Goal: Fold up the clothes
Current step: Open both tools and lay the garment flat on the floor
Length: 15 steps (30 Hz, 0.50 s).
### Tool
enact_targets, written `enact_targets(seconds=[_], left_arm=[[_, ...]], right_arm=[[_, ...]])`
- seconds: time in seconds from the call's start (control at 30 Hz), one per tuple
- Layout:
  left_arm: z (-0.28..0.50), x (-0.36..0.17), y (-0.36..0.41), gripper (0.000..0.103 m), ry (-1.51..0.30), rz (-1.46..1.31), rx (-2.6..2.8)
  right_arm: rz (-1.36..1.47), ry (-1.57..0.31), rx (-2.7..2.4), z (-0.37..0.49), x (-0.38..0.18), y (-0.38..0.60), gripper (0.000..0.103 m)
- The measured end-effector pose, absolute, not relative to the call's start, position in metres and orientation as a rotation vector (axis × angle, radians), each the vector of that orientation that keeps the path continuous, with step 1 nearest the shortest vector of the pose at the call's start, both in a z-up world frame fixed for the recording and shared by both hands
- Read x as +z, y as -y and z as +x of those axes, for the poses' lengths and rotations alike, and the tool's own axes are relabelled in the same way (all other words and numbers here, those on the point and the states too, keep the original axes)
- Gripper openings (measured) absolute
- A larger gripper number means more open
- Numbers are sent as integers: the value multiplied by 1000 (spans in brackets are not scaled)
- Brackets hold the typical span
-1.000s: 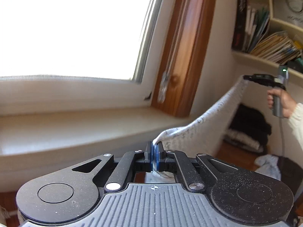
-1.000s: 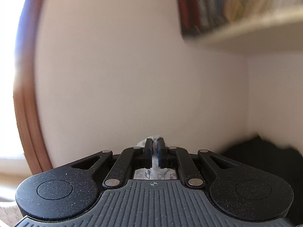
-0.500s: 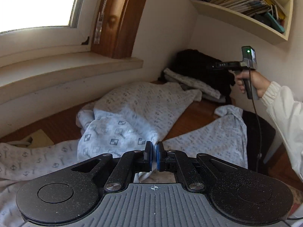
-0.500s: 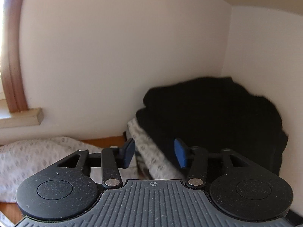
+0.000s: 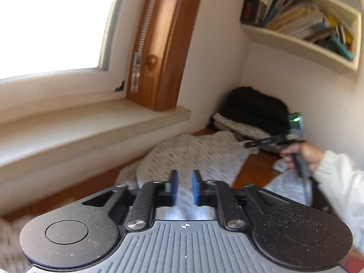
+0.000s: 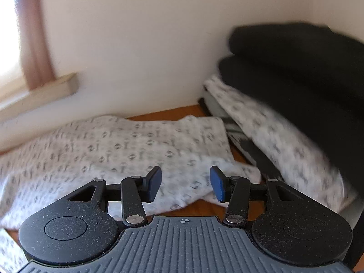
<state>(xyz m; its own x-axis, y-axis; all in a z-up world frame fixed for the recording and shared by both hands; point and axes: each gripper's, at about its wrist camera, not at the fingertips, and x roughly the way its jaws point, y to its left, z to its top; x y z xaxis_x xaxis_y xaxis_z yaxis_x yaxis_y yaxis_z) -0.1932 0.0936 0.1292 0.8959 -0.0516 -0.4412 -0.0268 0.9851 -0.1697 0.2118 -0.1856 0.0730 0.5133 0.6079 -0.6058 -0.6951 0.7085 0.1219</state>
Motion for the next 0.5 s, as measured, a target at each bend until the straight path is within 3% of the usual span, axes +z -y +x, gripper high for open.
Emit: enact_targets(seconds=[0.23, 0.33, 0.5], left_arm=[[-123, 74, -100, 21, -565, -164, 35], [-120, 50, -107, 21, -614, -170, 31], [-127, 34, -116, 20, -657, -165, 0]], right_arm=[[144, -817, 774, 232, 59, 220, 52], [208, -859, 770, 238, 57, 223, 57], [226, -841, 722, 247, 53, 211, 57]])
